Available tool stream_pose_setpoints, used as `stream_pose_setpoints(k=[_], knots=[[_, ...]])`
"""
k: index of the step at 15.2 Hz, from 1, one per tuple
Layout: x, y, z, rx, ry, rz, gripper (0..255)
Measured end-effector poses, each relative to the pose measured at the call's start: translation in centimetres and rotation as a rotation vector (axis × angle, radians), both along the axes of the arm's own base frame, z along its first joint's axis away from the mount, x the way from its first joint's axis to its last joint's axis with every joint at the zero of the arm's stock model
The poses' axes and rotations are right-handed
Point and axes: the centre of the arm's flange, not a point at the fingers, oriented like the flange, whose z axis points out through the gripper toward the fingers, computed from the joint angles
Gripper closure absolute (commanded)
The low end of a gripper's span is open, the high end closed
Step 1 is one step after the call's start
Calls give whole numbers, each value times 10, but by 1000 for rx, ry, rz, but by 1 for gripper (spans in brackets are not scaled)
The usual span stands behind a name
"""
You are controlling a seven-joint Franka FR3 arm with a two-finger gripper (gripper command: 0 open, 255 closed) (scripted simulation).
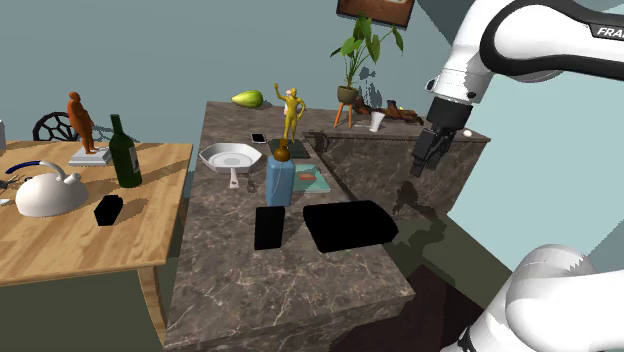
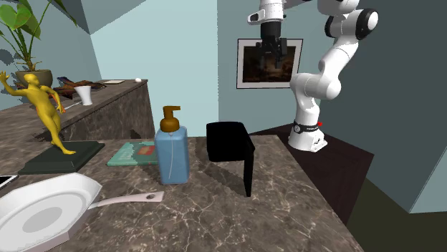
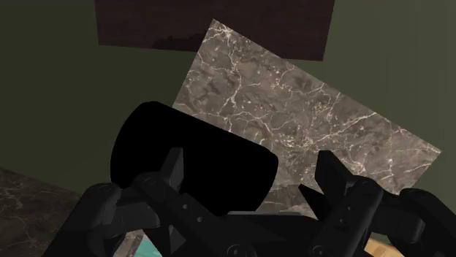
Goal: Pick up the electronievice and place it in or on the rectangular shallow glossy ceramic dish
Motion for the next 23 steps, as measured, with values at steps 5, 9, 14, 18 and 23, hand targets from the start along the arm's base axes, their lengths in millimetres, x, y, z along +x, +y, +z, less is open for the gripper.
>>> stream_pose_setpoints(k=[5,9,14,18,23], knots=[[33,12,-20,-2,-13,103,0],[74,31,-44,-4,-32,238,0],[121,63,-72,-7,-58,409,0],[154,92,-98,-10,-77,547,0],[194,136,-126,-14,-102,719,0]])
